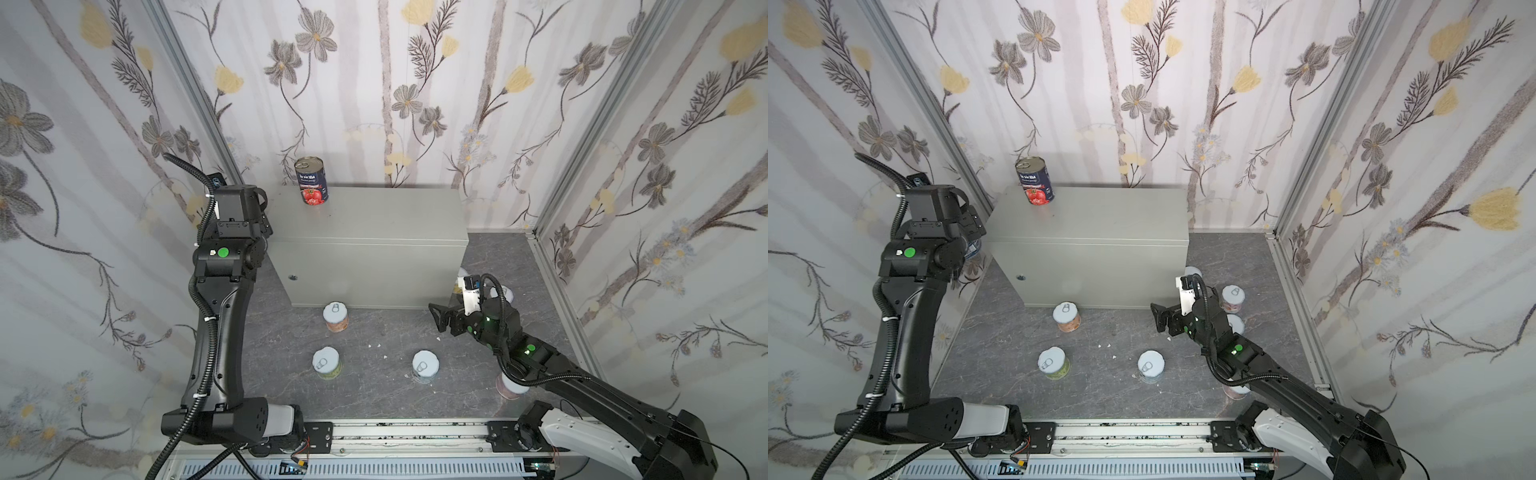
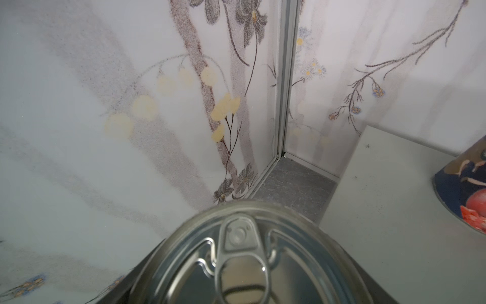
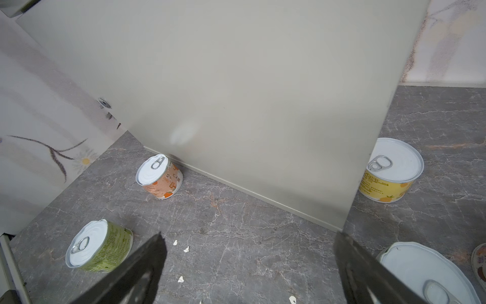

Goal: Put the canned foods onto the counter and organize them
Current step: 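Raise the held can toward the cabinet top with the left gripper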

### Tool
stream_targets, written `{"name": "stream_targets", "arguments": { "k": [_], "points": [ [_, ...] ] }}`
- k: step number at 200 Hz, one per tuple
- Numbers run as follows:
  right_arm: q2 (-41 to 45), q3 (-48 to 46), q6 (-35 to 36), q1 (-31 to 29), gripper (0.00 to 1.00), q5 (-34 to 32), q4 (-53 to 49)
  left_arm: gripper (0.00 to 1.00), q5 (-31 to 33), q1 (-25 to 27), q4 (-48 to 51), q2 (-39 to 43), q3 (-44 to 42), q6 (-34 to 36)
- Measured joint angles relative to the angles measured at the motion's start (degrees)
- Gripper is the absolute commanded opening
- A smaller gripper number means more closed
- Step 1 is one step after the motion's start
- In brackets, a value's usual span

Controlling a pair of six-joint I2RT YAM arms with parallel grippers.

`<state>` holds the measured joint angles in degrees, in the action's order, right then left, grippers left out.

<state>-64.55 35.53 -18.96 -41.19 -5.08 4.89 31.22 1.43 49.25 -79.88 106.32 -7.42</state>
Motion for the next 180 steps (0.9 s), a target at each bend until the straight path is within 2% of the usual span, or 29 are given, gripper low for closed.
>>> {"name": "stream_targets", "arguments": {
  "k": [18, 32, 55, 115, 180],
  "points": [
    [-0.39, 0.37, 0.02, 0.00, 1.00, 0.00, -0.04, 0.65, 0.59, 1.79, 2.78, -1.46, 3.67, 0.94],
    [-0.68, 0.61, 0.02, 0.00, 1.00, 0.02, -0.13, 0.65, -2.64, 3.78, 2.78, -2.14, 6.73, 0.94],
    [-1.31, 1.22, 0.20, 0.00, 1.00, 0.02, -0.61, 0.65, -4.20, 6.43, 2.34, -2.80, 9.86, 1.14],
    [-2.36, 3.10, 0.81, 0.00, 1.00, 0.00, -2.27, 0.64, -4.63, 8.55, 2.43, -4.96, 13.97, 1.84],
    [-2.27, 2.40, 1.05, 0.00, 1.00, -0.50, -2.51, 0.64, -9.79, 11.45, 2.60, -12.11, 18.29, 1.84]
  ]
}}
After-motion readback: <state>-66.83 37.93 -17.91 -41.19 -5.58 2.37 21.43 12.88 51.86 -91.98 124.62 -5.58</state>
